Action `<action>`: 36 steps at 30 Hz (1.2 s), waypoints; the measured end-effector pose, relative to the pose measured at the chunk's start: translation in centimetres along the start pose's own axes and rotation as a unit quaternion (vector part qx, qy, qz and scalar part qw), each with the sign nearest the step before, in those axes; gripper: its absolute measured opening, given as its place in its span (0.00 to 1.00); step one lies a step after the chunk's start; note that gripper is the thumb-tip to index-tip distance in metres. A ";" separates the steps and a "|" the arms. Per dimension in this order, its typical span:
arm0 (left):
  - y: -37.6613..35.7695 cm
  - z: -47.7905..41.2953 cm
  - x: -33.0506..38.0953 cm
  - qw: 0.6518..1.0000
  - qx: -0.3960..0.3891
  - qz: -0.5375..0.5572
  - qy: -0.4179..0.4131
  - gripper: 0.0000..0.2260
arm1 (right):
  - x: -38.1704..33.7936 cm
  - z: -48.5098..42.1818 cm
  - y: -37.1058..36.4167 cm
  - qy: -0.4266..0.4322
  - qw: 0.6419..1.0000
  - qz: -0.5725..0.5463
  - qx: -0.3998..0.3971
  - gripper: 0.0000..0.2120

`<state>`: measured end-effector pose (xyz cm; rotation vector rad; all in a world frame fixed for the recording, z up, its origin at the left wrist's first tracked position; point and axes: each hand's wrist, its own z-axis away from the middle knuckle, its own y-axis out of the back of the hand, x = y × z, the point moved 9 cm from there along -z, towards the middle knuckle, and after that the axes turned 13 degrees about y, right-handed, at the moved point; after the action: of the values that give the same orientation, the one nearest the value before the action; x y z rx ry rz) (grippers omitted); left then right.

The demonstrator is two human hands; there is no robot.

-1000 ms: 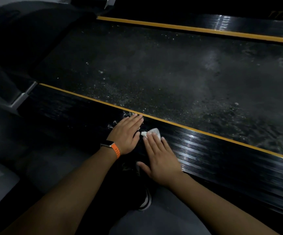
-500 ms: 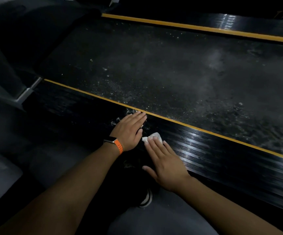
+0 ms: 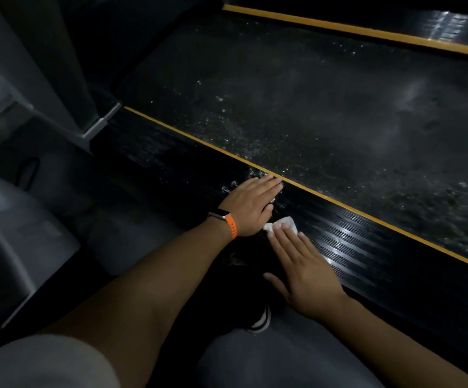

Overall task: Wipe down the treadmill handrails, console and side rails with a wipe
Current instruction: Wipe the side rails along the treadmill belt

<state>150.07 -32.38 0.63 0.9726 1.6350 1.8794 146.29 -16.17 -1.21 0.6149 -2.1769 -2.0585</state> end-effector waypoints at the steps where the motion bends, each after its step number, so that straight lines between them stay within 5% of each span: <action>1: 0.0 -0.1 0.0 1.000 -0.004 0.006 -0.001 0.26 | -0.1 -0.7 -0.1 0.004 1.000 -0.003 0.001 0.38; 9: 0.9 -0.2 -3.6 1.000 0.005 0.018 0.025 0.25 | 0.9 2.6 1.0 0.033 0.999 0.034 0.006 0.38; 17: 1.0 -0.4 -4.0 0.999 0.020 0.015 0.040 0.25 | 0.6 -5.8 -0.2 0.005 0.999 0.042 -0.015 0.37; 24: 0.7 -0.3 -4.1 0.999 0.021 0.013 0.036 0.25 | 2.1 1.2 0.7 -0.025 0.999 0.028 -0.009 0.37; 31: 1.0 -0.3 -4.0 0.999 0.028 0.015 0.033 0.26 | 3.1 -6.3 -0.5 -0.033 0.998 0.023 -0.051 0.38; 36: 0.9 -0.3 -3.9 0.999 0.029 0.020 0.031 0.26 | 4.1 -1.9 0.3 -0.037 0.998 0.015 -0.052 0.37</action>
<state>152.46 -35.63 0.70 0.9862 1.7259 1.9147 143.03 -19.32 -1.57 0.4998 -2.0852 -2.1958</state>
